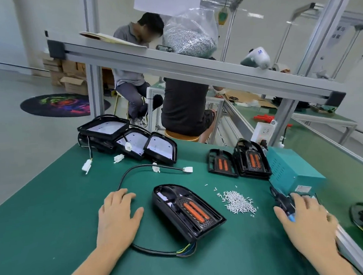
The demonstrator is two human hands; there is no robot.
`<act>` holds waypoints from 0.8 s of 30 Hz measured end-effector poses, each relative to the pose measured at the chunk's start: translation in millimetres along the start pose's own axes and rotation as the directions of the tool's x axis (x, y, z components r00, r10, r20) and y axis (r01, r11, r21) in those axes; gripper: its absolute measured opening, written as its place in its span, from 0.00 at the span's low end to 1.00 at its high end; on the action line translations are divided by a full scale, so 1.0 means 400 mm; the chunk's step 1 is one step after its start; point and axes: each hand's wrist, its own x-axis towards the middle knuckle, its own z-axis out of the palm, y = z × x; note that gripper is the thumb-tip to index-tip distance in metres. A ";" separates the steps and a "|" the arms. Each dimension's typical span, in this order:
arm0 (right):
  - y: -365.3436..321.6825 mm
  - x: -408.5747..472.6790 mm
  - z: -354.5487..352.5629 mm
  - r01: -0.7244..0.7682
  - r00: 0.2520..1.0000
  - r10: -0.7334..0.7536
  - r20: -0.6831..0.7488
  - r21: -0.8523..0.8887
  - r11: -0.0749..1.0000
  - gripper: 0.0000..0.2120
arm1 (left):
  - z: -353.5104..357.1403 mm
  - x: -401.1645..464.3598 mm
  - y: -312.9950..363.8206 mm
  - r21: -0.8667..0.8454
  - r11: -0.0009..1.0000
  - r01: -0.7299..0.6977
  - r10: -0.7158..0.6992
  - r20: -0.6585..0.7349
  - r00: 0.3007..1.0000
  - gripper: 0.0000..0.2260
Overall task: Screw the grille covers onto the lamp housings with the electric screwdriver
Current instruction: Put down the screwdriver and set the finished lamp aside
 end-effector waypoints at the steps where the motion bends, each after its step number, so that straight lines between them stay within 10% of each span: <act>1: -0.032 -0.017 -0.014 0.084 0.995 -0.074 -0.070 0.158 0.984 0.30 | 0.001 0.001 0.000 0.004 1.000 0.001 -0.001 0.002 1.000 0.19; 8: -0.265 -0.194 -0.064 0.459 0.787 -0.612 0.075 0.592 0.663 0.45 | -0.015 0.036 0.007 -0.079 0.996 0.050 -0.051 -0.016 0.999 0.21; 19: -0.364 -0.209 -0.027 0.446 0.795 -0.592 0.133 0.535 0.718 0.41 | -0.041 0.174 0.018 -0.058 0.980 0.193 -0.177 0.202 0.963 0.16; 24: -0.349 -0.201 -0.018 0.483 0.776 -0.627 0.064 0.579 0.657 0.35 | -0.029 0.178 0.022 -0.481 0.848 0.224 -0.165 0.161 0.973 0.11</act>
